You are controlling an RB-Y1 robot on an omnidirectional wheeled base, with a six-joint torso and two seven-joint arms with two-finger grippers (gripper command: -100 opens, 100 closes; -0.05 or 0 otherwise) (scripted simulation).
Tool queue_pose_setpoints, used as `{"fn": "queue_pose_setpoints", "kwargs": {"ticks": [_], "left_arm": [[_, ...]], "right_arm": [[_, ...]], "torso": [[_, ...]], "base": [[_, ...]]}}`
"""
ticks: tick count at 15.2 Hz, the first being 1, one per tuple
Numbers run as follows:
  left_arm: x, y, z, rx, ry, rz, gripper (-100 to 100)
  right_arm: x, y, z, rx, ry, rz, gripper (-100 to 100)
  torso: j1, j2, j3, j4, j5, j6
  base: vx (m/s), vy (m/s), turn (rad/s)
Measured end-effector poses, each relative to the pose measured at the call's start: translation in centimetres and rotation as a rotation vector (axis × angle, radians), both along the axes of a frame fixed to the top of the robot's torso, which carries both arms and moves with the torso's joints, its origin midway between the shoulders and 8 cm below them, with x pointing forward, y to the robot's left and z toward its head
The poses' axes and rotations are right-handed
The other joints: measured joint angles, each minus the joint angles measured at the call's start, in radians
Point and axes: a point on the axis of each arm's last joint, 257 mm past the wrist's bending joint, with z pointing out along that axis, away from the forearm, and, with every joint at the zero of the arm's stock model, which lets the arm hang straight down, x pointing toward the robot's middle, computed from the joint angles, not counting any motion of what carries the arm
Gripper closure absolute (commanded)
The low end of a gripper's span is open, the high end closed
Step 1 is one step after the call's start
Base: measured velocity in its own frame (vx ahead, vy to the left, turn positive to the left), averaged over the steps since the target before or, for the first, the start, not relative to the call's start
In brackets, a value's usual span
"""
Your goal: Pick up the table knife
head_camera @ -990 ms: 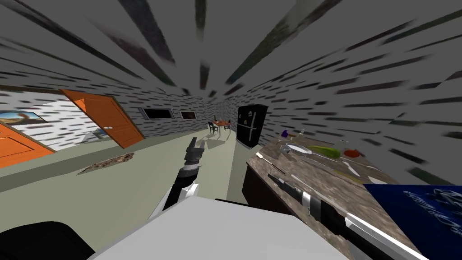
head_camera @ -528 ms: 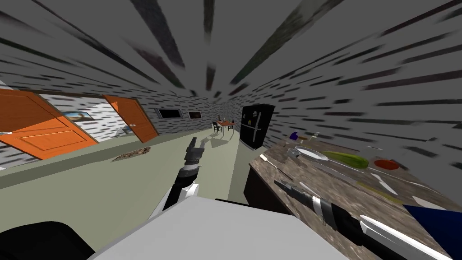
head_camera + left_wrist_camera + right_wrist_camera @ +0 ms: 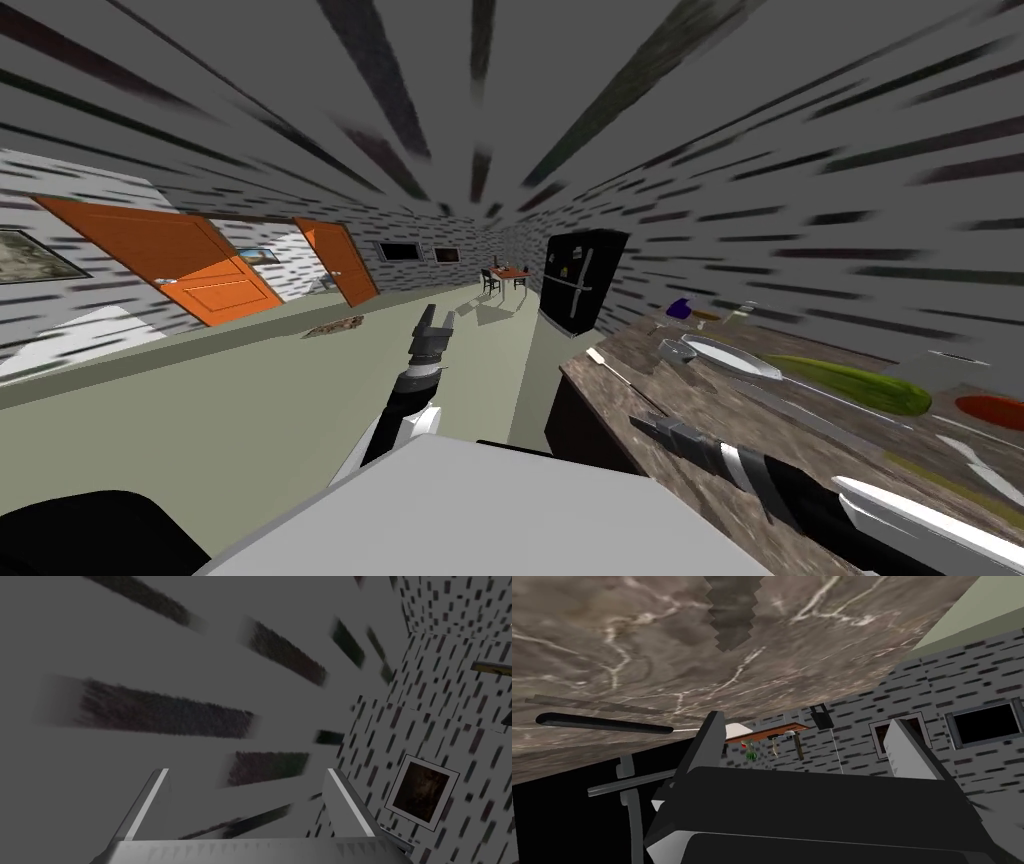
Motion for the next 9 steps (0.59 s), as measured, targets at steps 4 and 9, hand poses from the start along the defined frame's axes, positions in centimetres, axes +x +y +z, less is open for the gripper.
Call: {"fn": "queue_pose_setpoints", "kwargs": {"ticks": [4, 9], "left_arm": [[0.0, 0.0, 0.0, 0.000, 0.000, 0.000, 0], [0.0, 0.0, 0.0, 0.000, 0.000, 0.000, 0]], "right_arm": [[-1.9, -4.1, -0.8, -0.113, 0.073, 0.030, -100], [-5.1, -8.8, -0.8, -0.244, 0.173, 0.065, -100]], "torso": [[-0.001, 0.000, 0.000, 0.000, 0.000, 0.000], [-0.006, 0.002, 0.001, 0.000, -0.001, 0.000]], "base": [[-0.001, -0.022, 0.212], [-0.028, -0.093, 0.219]]}}
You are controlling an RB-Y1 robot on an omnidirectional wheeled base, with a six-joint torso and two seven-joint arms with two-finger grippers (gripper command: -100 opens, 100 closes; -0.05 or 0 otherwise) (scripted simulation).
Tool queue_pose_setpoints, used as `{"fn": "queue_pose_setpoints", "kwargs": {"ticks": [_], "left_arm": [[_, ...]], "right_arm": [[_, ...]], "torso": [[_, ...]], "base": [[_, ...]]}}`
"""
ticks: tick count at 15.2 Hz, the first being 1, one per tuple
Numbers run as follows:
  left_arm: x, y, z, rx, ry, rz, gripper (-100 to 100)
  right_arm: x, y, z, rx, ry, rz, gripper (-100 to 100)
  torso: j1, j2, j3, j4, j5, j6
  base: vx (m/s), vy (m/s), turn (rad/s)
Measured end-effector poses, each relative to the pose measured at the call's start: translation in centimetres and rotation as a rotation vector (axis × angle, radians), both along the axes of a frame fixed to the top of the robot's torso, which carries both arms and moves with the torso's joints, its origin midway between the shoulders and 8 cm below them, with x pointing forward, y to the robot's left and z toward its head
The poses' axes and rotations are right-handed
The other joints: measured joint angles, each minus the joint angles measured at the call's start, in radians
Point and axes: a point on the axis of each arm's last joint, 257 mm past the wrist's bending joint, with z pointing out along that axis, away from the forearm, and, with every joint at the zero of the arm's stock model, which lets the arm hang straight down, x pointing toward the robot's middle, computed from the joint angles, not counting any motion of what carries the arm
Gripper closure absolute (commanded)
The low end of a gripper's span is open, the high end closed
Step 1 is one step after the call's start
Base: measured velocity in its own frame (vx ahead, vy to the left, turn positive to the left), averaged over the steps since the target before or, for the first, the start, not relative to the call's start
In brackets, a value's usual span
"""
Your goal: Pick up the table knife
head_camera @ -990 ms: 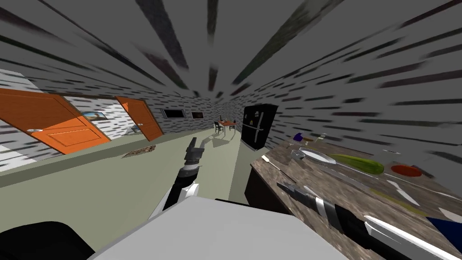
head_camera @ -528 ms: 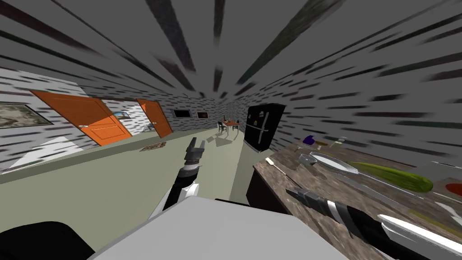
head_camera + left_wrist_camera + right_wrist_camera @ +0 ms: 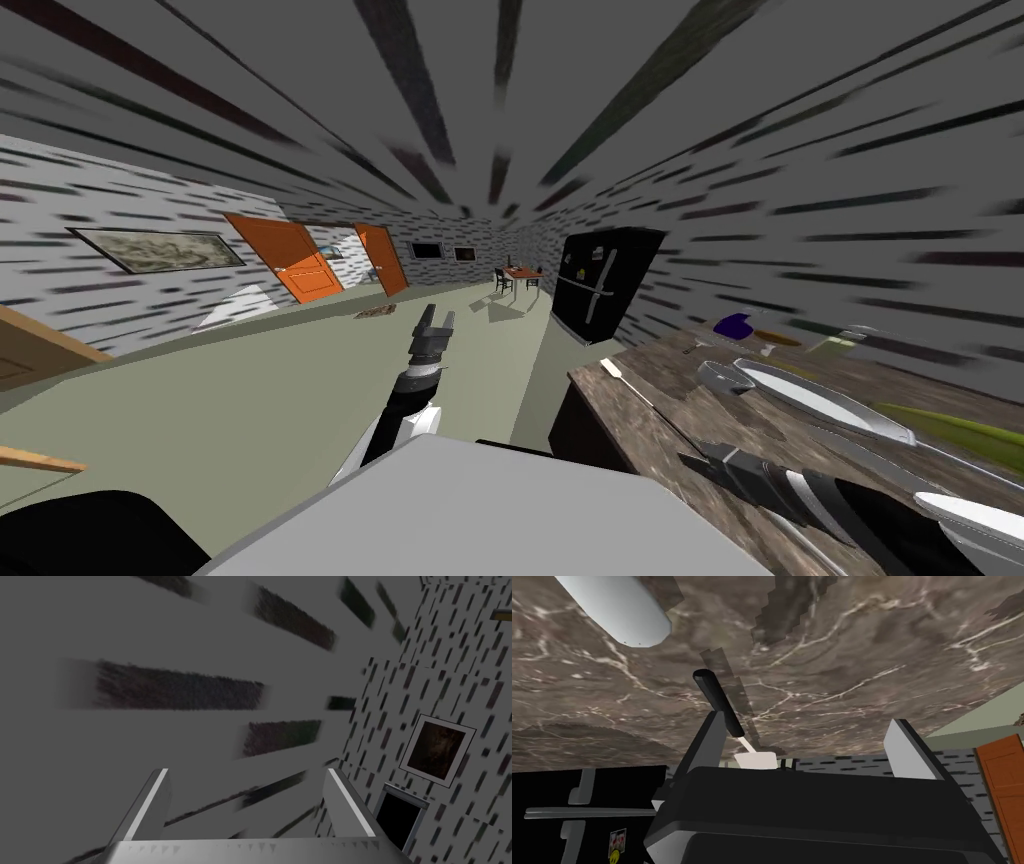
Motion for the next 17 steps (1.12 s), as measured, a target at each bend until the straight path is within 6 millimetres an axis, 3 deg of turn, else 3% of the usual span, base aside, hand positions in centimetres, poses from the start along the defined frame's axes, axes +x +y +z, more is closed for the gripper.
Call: {"fn": "queue_pose_setpoints", "kwargs": {"ticks": [5, 8, 15, 16, 17], "left_arm": [[0.0, 0.0, 0.0, 0.000, 0.000, 0.000, 0], [0.0, 0.0, 0.0, 0.000, 0.000, 0.000, 0], [0.0, 0.0, 0.0, 0.000, 0.000, 0.000, 0], [0.0, 0.0, 0.0, 0.000, 0.000, 0.000, 0], [0.0, 0.0, 0.0, 0.000, 0.000, 0.000, 0]], "right_arm": [[-3.7, -4.3, -0.6, -0.117, 0.111, 0.027, -100], [-7.2, -7.3, -0.5, -0.181, 0.199, 0.042, -100], [-10.1, -8.2, -2.4, -0.200, 0.237, 0.026, -100], [-10.2, -8.2, -2.5, -0.200, 0.238, 0.024, 100], [-10.2, -8.2, -2.5, -0.200, 0.238, 0.024, 100]], "torso": [[0.005, 0.000, 0.000, 0.000, 0.001, 0.000], [0.004, 0.003, 0.002, 0.001, 0.001, 0.000], [0.008, -0.006, -0.003, -0.001, 0.001, 0.000], [0.008, -0.006, -0.003, -0.001, 0.001, 0.001], [0.008, -0.005, -0.003, -0.001, 0.001, 0.001]], "base": [[-0.042, -0.040, 0.163], [-0.077, -0.042, 0.154], [0.026, 0.000, 0.070], [0.011, 0.001, 0.001], [0.006, 0.000, 0.001]]}}
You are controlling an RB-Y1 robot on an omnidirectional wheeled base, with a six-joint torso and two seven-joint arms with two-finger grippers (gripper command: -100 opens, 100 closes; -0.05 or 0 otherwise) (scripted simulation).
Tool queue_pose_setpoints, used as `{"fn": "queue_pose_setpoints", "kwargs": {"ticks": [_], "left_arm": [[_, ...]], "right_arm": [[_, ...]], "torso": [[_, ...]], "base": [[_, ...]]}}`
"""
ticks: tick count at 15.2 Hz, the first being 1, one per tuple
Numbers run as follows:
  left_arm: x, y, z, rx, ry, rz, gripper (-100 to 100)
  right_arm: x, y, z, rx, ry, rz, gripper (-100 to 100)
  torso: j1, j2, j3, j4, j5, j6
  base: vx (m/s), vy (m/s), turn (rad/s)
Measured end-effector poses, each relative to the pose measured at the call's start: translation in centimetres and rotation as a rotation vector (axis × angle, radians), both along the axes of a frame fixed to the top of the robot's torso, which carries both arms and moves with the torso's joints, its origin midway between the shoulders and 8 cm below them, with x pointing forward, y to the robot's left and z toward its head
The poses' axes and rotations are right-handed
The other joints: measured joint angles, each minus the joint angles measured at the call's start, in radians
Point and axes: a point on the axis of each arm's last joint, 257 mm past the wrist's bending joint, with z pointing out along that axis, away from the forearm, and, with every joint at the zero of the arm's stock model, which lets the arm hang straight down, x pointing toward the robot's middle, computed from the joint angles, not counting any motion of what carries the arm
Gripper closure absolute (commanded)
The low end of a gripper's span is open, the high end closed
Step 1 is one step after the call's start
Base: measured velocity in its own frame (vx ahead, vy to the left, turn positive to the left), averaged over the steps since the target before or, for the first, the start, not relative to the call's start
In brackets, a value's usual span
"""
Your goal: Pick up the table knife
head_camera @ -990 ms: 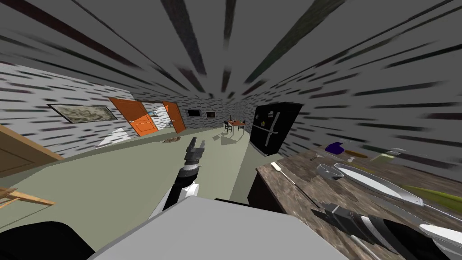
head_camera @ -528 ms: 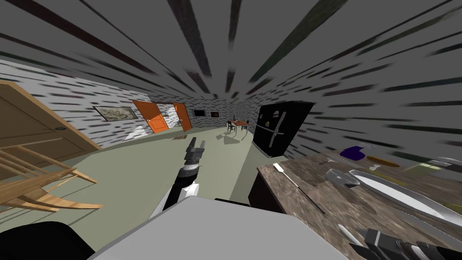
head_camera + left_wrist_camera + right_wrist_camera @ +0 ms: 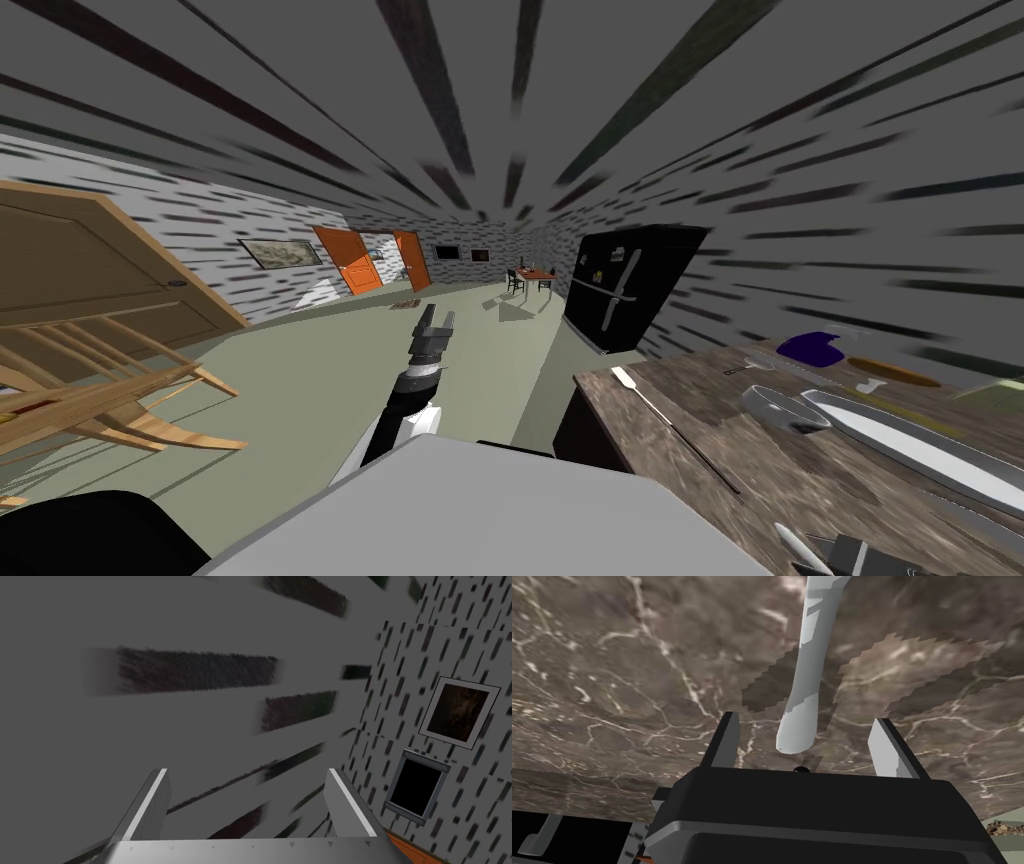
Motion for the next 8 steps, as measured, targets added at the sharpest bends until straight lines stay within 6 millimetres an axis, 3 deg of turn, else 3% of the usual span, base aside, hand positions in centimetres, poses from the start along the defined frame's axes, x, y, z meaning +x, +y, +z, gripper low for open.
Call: {"fn": "queue_pose_setpoints", "kwargs": {"ticks": [4, 8], "left_arm": [[0.0, 0.0, 0.0, 0.000, 0.000, 0.000, 0], [0.0, 0.0, 0.0, 0.000, 0.000, 0.000, 0]], "right_arm": [[0.0, 0.0, 0.0, 0.000, 0.000, 0.000, 100], [1.5, 0.1, 1.5, 0.001, -0.005, 0.020, 100]], "torso": [[0.000, 0.002, 0.001, 0.001, -0.001, 0.000], [0.000, 0.006, 0.004, 0.001, 0.000, 0.001]], "base": [[-0.005, -0.001, -0.026], [-0.050, -0.005, -0.090]]}}
